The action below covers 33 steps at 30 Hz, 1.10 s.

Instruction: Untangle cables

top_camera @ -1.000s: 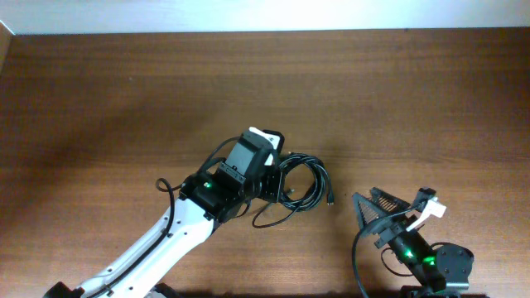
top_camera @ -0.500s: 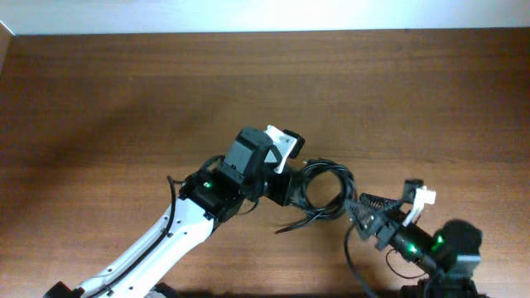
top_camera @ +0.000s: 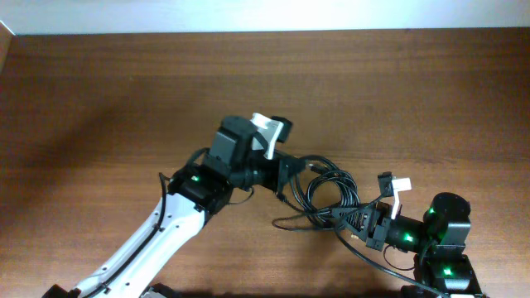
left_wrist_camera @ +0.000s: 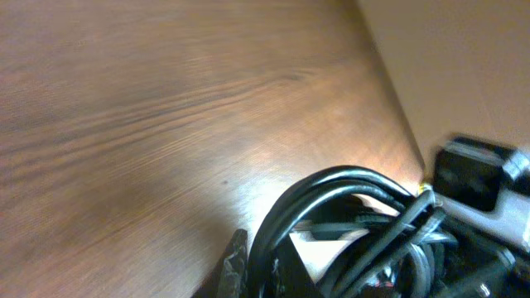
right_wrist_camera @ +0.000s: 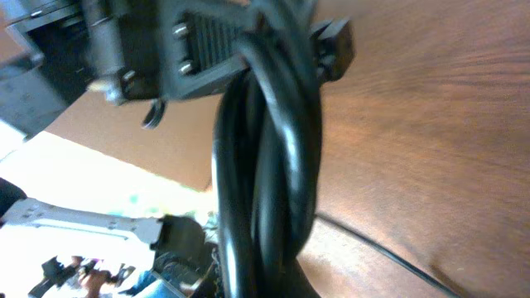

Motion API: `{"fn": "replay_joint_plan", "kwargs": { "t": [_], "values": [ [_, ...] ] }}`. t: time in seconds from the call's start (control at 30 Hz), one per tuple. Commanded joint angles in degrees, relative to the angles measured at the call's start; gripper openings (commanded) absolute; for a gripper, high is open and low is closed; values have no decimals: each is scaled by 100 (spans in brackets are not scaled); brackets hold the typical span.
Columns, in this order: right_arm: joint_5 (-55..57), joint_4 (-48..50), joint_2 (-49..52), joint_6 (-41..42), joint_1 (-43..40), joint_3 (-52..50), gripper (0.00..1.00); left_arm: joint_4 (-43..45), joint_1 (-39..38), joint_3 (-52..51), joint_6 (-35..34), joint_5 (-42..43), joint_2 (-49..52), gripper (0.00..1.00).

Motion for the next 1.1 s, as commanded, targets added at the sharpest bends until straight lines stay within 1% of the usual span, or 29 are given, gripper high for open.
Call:
{"fn": "replay_joint_plan", "kwargs": {
  "t": [0.0, 0.07, 0.1, 0.13, 0.17, 0.2, 0.27, 0.3, 0.37, 0.5, 0.53, 0.63, 0.67, 0.7, 0.73, 0.77, 0.8, 0.9, 0.97, 1.07],
  "values": [
    [-1357, -61, -48, -114, -26, 70, 4, -94, 892, 92, -632, -1786, -87, 0],
    [-1268, -61, -48, -116, -26, 70, 4, -367, 1036, 92, -632, -1784, -87, 0],
    [-1121, -61, -48, -114, -26, 70, 13, -516, 1054, 92, -629, -1786, -87, 0],
    [-874, -63, -48, -111, -26, 70, 24, -660, 1051, 90, -629, -1766, -87, 0],
    [-664, -63, -48, -109, -26, 70, 29, -763, 1034, 90, -629, -1676, -87, 0],
    [-511, -63, -48, -109, -26, 70, 32, -811, 1014, 90, -629, -1484, -87, 0],
    [-341, -63, -48, -107, -26, 70, 32, -809, 940, 70, -627, -1038, -85, 0],
    [-267, -63, -48, -107, -26, 70, 35, -811, 857, 68, -603, -909, -85, 0],
    [-136, -66, -48, -107, -26, 70, 41, -807, 651, 68, -293, -835, -85, 0],
    [-11, -70, -48, -105, -26, 70, 43, -807, 306, 59, -254, -870, -81, 0],
    [68, -87, -48, -90, -26, 70, 46, -804, 243, 59, -254, -890, -57, 0],
    [527, -168, -48, 494, -26, 70, 51, -785, 92, 59, -164, -892, 66, 0],
    [597, -166, -48, 518, -26, 70, 52, -758, 57, 59, 83, -822, 101, 0],
    [662, -162, -48, 522, -26, 70, 52, -719, 22, 59, 535, -667, 133, 0],
    [673, -144, -48, 557, -26, 70, 52, -721, -9, 59, 1137, -437, 157, 0],
    [675, -142, -48, 748, -26, 70, 52, -721, -33, 59, 1523, -282, 162, 0],
    [678, -129, -48, 975, -26, 70, 52, -717, -31, 59, 1681, -201, 162, 0],
    [769, -39, -48, 1917, -26, 70, 52, -531, -33, 59, 1696, -22, 162, 0],
    [1106, -42, -48, 2472, -26, 70, 52, -295, -103, 59, 1696, 221, 162, 0],
    [1585, -15, -48, 2911, -26, 70, 52, 50, -304, 59, 1628, 240, 162, 0]
  ]
}}
